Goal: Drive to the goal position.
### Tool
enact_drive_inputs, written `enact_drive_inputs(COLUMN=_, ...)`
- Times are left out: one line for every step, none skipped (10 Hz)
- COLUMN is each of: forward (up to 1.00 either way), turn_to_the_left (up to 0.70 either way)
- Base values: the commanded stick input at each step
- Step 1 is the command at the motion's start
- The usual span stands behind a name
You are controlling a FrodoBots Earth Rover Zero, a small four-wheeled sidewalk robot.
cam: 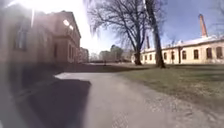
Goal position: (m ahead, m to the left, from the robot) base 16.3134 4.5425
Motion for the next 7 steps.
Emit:
enact_drive_inputs(forward=0.85, turn_to_the_left=0.2)
enact_drive_inputs(forward=0.85, turn_to_the_left=0.0)
enact_drive_inputs(forward=0.85, turn_to_the_left=0.0)
enact_drive_inputs(forward=0.85, turn_to_the_left=0.0)
enact_drive_inputs(forward=0.85, turn_to_the_left=0.0)
enact_drive_inputs(forward=0.85, turn_to_the_left=0.0)
enact_drive_inputs(forward=0.85, turn_to_the_left=0.0)
